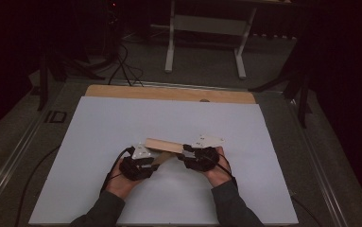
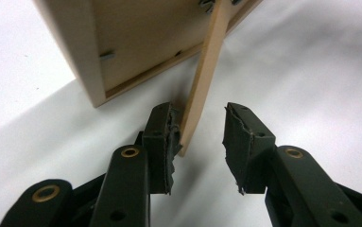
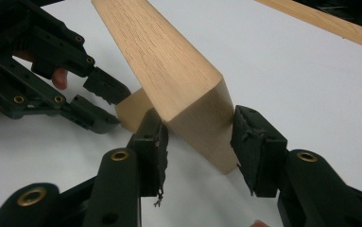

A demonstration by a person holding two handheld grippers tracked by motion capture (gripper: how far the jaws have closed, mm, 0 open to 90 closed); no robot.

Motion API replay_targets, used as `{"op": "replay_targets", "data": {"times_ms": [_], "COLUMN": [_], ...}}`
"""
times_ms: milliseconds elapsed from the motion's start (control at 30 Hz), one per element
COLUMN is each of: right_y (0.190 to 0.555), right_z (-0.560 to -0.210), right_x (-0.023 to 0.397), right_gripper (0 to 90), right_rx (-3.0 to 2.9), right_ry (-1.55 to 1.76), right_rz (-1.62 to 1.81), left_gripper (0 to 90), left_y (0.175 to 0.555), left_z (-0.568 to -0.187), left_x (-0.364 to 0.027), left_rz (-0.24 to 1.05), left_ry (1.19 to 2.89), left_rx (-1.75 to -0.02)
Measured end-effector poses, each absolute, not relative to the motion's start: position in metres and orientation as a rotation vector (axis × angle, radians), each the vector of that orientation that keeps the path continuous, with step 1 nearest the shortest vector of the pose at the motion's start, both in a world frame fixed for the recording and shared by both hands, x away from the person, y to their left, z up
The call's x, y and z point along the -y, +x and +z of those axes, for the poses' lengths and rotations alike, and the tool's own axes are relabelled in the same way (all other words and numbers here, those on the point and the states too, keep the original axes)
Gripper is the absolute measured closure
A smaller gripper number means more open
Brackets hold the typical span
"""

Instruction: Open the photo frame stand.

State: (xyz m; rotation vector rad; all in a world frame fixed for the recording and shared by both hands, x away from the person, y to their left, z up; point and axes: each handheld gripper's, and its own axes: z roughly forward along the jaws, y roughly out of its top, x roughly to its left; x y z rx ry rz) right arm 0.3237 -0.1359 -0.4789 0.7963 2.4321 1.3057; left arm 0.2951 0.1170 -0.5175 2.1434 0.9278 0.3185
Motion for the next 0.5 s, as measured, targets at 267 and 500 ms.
{"op": "replay_targets", "data": {"times_ms": [267, 500], "right_y": [0.3236, 0.3228], "right_z": [-0.4812, -0.4823], "right_x": [0.138, 0.1404], "right_gripper": [51.0, 48.9], "right_rx": [-2.438, -2.44], "right_ry": [0.807, 0.808], "right_rz": [1.306, 1.305], "left_gripper": [61.5, 60.1], "left_y": [0.2928, 0.2902], "left_z": [-0.5144, -0.5137], "left_x": [-0.1207, -0.1163], "left_rz": [0.335, 0.36], "left_ry": [2.13, 2.145], "left_rx": [-0.927, -0.908]}}
